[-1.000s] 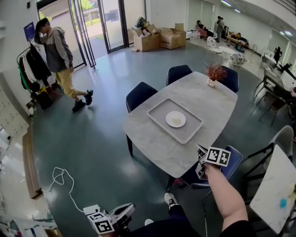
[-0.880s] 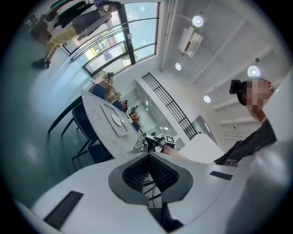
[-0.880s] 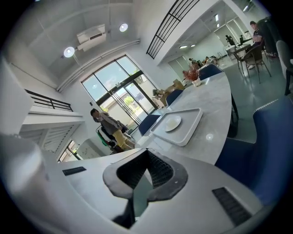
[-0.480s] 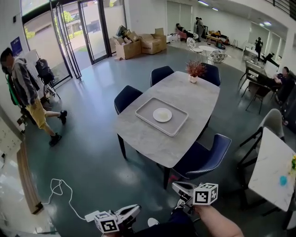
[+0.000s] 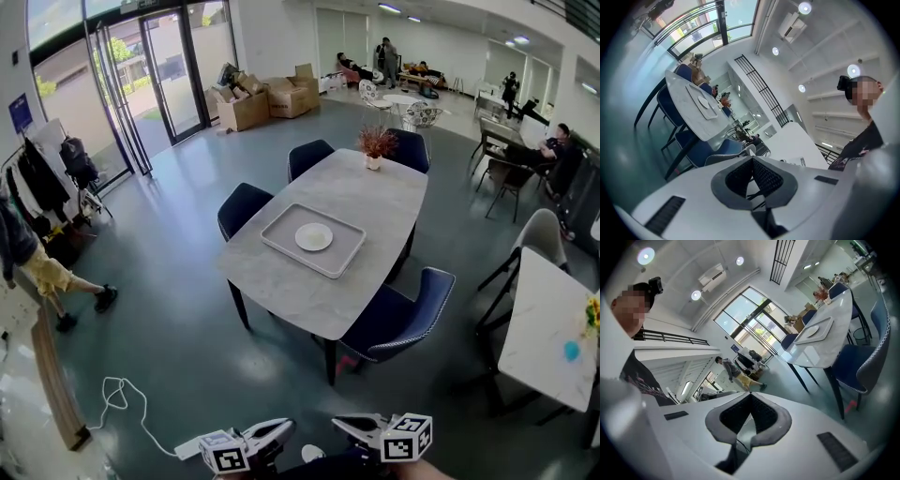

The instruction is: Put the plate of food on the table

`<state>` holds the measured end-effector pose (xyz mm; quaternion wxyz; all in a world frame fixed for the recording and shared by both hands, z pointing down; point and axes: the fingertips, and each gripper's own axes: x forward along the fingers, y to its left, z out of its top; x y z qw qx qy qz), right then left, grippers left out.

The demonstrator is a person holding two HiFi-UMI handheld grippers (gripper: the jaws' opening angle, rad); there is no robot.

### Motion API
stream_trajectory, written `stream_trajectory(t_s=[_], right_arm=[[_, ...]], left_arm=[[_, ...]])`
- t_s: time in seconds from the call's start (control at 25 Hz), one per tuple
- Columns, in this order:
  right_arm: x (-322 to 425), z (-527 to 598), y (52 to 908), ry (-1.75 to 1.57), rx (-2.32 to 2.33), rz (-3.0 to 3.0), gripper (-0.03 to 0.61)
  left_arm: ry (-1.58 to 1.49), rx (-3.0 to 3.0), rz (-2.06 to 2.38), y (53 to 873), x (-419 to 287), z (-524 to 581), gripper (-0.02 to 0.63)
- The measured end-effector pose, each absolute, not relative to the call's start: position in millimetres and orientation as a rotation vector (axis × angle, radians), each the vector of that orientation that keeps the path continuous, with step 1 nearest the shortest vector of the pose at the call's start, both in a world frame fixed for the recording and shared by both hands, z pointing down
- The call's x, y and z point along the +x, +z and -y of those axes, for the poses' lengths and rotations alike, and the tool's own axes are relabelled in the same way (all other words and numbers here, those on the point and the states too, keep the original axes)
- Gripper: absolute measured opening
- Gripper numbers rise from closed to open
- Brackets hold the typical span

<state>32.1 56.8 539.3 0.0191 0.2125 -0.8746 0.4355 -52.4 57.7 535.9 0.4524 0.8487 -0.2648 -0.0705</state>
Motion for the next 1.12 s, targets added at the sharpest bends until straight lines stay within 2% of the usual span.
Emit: stream_trajectory(t_s=[0.44,1.12], right_arm=[[31.2,-72.5,534.8,1.247,0.618,2.739,0.011],[24.6,-77.2,536.2,1.286,0.572,2.752,0.011]], left_arm=[[-0.182,2.085,0.631,537.4,-42.3,-63.8,0.006],[-0.177,2.087,0.648,538.3,-46.2,-67.0,0.006]])
